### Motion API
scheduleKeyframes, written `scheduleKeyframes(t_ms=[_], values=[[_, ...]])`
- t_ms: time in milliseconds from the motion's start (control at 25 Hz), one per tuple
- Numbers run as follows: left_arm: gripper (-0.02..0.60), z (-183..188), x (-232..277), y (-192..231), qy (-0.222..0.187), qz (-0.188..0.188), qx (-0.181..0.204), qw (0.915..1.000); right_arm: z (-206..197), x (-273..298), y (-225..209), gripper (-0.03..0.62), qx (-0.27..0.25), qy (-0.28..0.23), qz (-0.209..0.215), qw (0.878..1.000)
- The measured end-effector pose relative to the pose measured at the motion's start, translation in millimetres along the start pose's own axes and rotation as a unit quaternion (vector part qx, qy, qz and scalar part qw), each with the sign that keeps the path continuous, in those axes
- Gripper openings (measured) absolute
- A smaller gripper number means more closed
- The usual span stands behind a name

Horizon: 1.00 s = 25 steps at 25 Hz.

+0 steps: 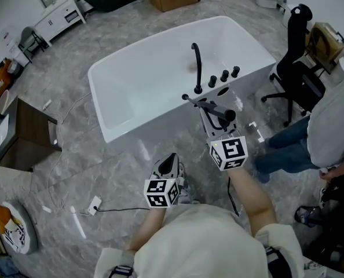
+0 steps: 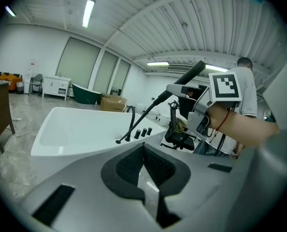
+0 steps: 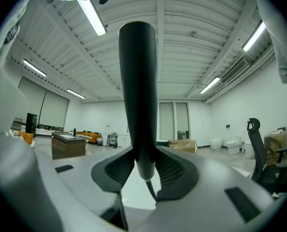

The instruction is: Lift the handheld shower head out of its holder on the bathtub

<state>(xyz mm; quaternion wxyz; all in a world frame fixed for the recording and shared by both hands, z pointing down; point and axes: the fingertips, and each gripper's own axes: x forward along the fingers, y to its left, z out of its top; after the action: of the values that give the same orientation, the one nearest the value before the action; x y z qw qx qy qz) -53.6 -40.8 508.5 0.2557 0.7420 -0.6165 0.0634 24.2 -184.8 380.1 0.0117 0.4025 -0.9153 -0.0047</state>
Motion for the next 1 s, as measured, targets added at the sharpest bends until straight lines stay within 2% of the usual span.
scheduleKeyframes(t_ms=[560, 1000], values=[[0.021, -10, -52, -16, -0.021, 0.008, 0.016, 0.9996, 66, -114, 19, 0.143, 0.006, -0.080, -0.028, 0.996], [0.020, -20, -78, -42, -0.028, -0.006, 0.034, 0.9990, 91, -188, 40, 0.144, -0.002, -0.102, -0.026, 0.994]])
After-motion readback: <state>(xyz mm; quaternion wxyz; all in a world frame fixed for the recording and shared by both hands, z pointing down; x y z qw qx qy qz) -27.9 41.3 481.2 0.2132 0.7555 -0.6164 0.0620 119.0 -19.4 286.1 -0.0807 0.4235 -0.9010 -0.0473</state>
